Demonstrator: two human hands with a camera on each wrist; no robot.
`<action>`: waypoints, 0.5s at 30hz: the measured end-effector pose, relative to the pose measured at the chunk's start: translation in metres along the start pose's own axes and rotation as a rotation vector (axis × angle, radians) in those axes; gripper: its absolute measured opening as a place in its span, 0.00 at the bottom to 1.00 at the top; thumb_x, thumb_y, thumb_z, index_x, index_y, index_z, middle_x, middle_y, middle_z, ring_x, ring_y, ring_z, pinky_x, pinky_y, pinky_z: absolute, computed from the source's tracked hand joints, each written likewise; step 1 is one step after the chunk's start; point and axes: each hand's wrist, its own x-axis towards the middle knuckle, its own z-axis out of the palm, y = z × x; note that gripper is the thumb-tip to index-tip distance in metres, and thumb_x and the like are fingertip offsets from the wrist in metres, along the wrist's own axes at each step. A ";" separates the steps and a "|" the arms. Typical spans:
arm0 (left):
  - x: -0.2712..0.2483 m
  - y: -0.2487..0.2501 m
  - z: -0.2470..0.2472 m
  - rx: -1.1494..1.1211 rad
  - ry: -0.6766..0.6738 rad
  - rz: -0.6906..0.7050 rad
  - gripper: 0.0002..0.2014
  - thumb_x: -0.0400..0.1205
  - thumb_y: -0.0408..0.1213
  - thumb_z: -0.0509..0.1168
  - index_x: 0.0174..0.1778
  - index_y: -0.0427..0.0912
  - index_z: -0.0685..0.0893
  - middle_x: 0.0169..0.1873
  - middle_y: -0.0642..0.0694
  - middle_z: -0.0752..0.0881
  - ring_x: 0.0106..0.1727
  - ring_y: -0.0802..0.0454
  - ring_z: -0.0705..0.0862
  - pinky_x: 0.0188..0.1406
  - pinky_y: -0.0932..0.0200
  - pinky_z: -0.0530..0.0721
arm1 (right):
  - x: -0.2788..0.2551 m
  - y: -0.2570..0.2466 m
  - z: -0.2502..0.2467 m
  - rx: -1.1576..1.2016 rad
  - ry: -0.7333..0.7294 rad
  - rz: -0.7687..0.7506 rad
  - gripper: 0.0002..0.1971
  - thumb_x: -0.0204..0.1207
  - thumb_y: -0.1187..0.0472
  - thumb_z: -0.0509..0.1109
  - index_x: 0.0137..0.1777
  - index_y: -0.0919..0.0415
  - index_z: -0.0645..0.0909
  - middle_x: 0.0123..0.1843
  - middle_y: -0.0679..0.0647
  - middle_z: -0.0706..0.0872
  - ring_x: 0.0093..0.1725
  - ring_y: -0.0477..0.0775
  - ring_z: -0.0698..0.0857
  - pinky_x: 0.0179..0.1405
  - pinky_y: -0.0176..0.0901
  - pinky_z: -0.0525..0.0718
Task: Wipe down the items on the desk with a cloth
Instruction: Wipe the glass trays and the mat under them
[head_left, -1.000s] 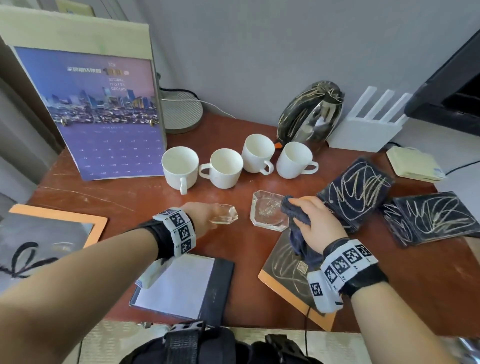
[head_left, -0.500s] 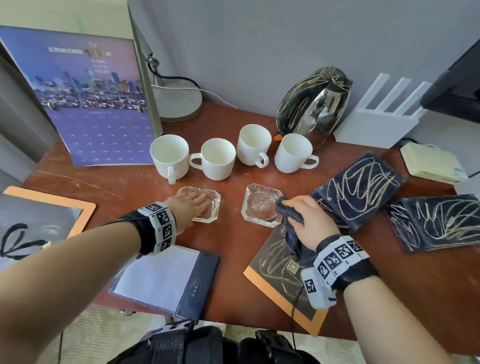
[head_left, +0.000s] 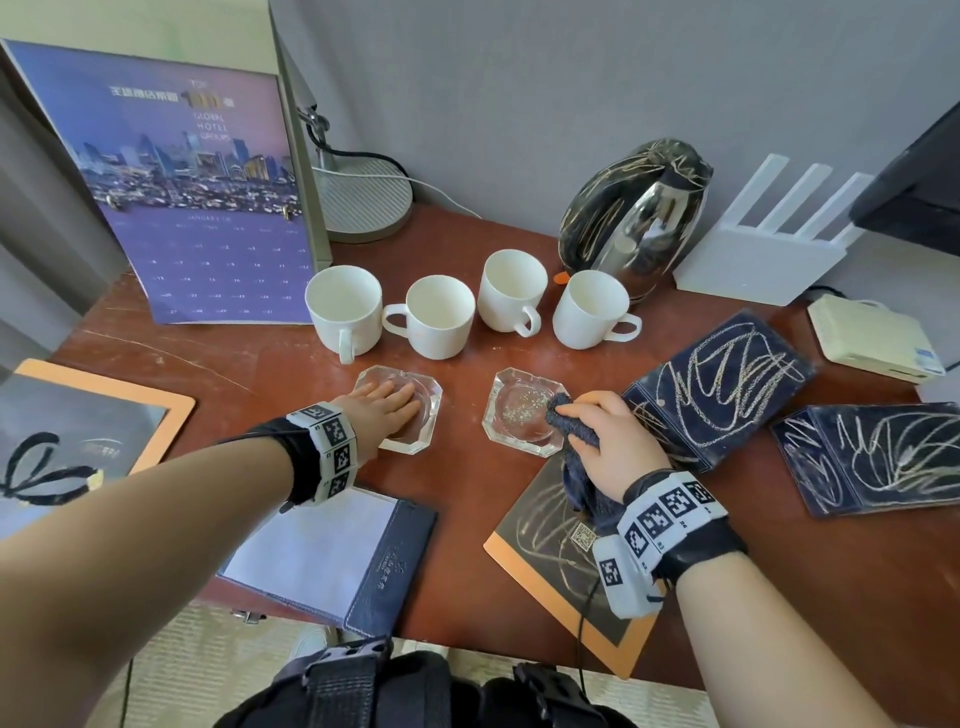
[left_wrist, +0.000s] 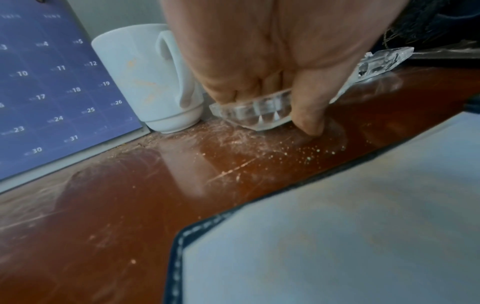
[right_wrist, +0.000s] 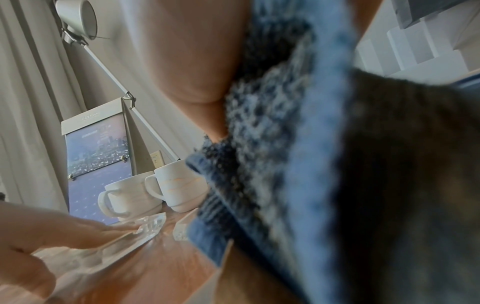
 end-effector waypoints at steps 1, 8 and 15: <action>0.000 0.000 0.000 -0.011 -0.012 0.004 0.42 0.81 0.32 0.63 0.82 0.41 0.40 0.82 0.44 0.41 0.83 0.44 0.43 0.80 0.51 0.48 | 0.001 0.000 0.000 0.000 -0.003 0.002 0.19 0.81 0.66 0.62 0.71 0.56 0.74 0.69 0.49 0.69 0.64 0.52 0.76 0.66 0.41 0.73; 0.001 0.003 -0.012 -0.228 0.061 -0.042 0.36 0.82 0.44 0.64 0.82 0.48 0.51 0.82 0.50 0.53 0.82 0.46 0.53 0.77 0.53 0.56 | 0.010 0.002 -0.004 -0.059 0.021 0.054 0.18 0.80 0.65 0.61 0.70 0.57 0.75 0.69 0.48 0.69 0.60 0.52 0.78 0.62 0.41 0.75; 0.032 0.045 -0.049 -0.299 0.281 0.032 0.49 0.76 0.55 0.67 0.82 0.46 0.40 0.82 0.48 0.47 0.82 0.47 0.50 0.79 0.52 0.53 | 0.045 -0.018 -0.020 -0.462 -0.147 -0.096 0.20 0.75 0.67 0.63 0.68 0.55 0.74 0.71 0.50 0.67 0.65 0.57 0.70 0.57 0.47 0.77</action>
